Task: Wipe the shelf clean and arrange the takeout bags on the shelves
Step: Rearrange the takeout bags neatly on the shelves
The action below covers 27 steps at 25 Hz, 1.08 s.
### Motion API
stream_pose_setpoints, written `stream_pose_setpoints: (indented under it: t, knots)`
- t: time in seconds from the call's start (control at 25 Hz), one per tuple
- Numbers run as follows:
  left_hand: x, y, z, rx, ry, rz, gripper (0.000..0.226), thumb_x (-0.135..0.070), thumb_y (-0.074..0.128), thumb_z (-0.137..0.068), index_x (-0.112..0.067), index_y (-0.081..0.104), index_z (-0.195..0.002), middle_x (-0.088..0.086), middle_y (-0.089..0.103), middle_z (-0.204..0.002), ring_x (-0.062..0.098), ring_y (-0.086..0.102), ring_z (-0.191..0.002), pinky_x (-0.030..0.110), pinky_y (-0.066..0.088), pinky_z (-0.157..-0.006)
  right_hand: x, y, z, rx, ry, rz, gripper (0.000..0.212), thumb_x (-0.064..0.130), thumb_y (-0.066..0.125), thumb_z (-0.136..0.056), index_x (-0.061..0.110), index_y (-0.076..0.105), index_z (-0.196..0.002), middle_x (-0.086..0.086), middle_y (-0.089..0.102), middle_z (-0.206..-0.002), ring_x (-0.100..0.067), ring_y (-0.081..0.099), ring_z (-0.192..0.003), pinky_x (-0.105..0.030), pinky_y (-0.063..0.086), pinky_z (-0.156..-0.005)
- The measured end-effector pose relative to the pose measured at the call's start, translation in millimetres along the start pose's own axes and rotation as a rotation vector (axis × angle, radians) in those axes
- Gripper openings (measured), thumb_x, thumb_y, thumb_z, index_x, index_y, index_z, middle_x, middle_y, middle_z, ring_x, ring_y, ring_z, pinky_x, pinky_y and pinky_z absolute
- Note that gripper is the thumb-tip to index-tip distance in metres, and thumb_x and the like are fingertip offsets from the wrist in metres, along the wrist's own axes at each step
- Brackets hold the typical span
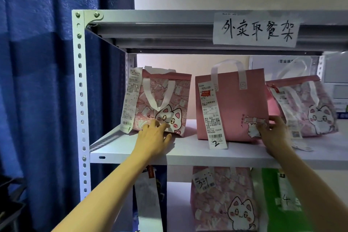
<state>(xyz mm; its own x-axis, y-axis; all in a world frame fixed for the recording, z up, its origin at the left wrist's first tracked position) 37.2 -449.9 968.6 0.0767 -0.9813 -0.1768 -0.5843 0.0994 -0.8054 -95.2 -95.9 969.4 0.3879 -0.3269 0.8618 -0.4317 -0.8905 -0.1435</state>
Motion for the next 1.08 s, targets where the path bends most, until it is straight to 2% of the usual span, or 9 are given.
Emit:
stream_pose_setpoints:
  t: [0.12,0.32,0.44,0.48,0.56,0.64,0.84,0.96,1.08]
  knots:
    - [-13,1,0,0.027,0.122,0.016,0.041,-0.051,0.047,-0.096,-0.034,0.055,-0.133,0.005,0.052,-0.135,0.029,0.046,-0.119,0.039,0.039,-0.101,0,-1,2,-0.016,-0.008,0.023,0.032,0.015,0.064,-0.096,0.013,0.055,-0.126,-0.007,0.063,-0.101,-0.007,0.058,-0.067,-0.02,0.039,-0.051]
    - [-29,5,-2,0.045,0.198,0.081,0.041,-0.055,0.046,-0.094,-0.031,0.058,-0.125,0.003,0.052,-0.135,0.026,0.047,-0.12,0.043,0.042,-0.1,0,-1,7,-0.022,-0.055,0.129,0.031,0.019,0.058,-0.098,0.013,0.054,-0.128,-0.004,0.065,-0.103,-0.014,0.059,-0.076,-0.028,0.043,-0.064]
    - [-35,10,1,0.048,0.233,0.153,0.038,-0.053,0.047,-0.094,-0.033,0.058,-0.124,-0.004,0.055,-0.129,0.02,0.049,-0.115,0.039,0.044,-0.096,4,-4,13,-0.033,-0.069,0.172,0.029,0.021,0.055,-0.099,0.018,0.052,-0.127,0.011,0.06,-0.092,-0.005,0.059,-0.073,-0.027,0.045,-0.06]
    - [-37,9,2,0.049,0.249,0.185,0.034,-0.051,0.048,-0.095,-0.034,0.058,-0.123,-0.006,0.056,-0.124,0.019,0.049,-0.113,0.037,0.044,-0.094,6,-4,15,-0.038,-0.075,0.171,0.028,0.021,0.054,-0.098,0.02,0.052,-0.127,0.011,0.061,-0.093,-0.005,0.061,-0.074,-0.026,0.047,-0.059]
    - [-47,7,4,0.045,0.289,0.248,0.028,-0.043,0.052,-0.095,-0.036,0.06,-0.121,-0.007,0.057,-0.115,0.018,0.05,-0.109,0.036,0.043,-0.091,7,-7,20,-0.057,-0.08,0.158,0.03,0.022,0.055,-0.098,0.022,0.049,-0.128,0.003,0.065,-0.105,-0.013,0.065,-0.086,-0.033,0.055,-0.072]
    - [-60,3,7,0.021,0.314,0.296,0.027,-0.036,0.053,-0.096,-0.03,0.063,-0.12,-0.006,0.058,-0.112,0.018,0.053,-0.106,0.039,0.046,-0.091,5,-11,27,-0.076,-0.098,0.176,0.034,0.025,0.055,-0.099,0.022,0.048,-0.131,0.001,0.063,-0.114,-0.018,0.061,-0.102,-0.038,0.053,-0.086]
    - [-111,2,15,-0.009,0.342,0.301,0.024,-0.036,0.051,-0.097,-0.028,0.063,-0.117,-0.007,0.058,-0.117,0.018,0.049,-0.111,0.038,0.043,-0.094,-9,-44,26,-0.044,-0.193,0.212,0.027,0.019,0.055,-0.096,0.021,0.055,-0.124,0.002,0.066,-0.112,-0.018,0.06,-0.103,-0.035,0.048,-0.091]
    - [-150,6,18,-0.022,0.345,0.323,0.02,-0.034,0.053,-0.097,-0.028,0.064,-0.113,-0.009,0.059,-0.117,0.018,0.049,-0.111,0.037,0.042,-0.093,-18,-79,6,-0.065,-0.232,0.201,0.018,0.016,0.053,-0.098,0.017,0.06,-0.114,0.008,0.066,-0.093,-0.011,0.062,-0.086,-0.024,0.05,-0.075]
    - [-197,15,22,-0.01,0.339,0.373,0.014,-0.032,0.054,-0.097,-0.027,0.063,-0.107,-0.012,0.057,-0.107,0.016,0.052,-0.108,0.041,0.046,-0.095,-34,-117,-27,-0.078,-0.242,0.185,0.022,0.01,0.051,-0.097,0.014,0.062,-0.116,0.008,0.064,-0.088,-0.001,0.059,-0.073,-0.008,0.038,-0.056]
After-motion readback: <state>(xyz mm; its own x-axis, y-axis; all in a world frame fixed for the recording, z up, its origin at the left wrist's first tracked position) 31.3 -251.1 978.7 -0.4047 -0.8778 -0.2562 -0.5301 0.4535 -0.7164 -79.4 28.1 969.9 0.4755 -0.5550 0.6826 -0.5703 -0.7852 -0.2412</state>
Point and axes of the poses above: each hand's wrist, its own z-axis away from the middle knuckle, its own y-axis out of the palm, x = y × z, the point moved 3 cm from there along -z, towards the middle knuckle
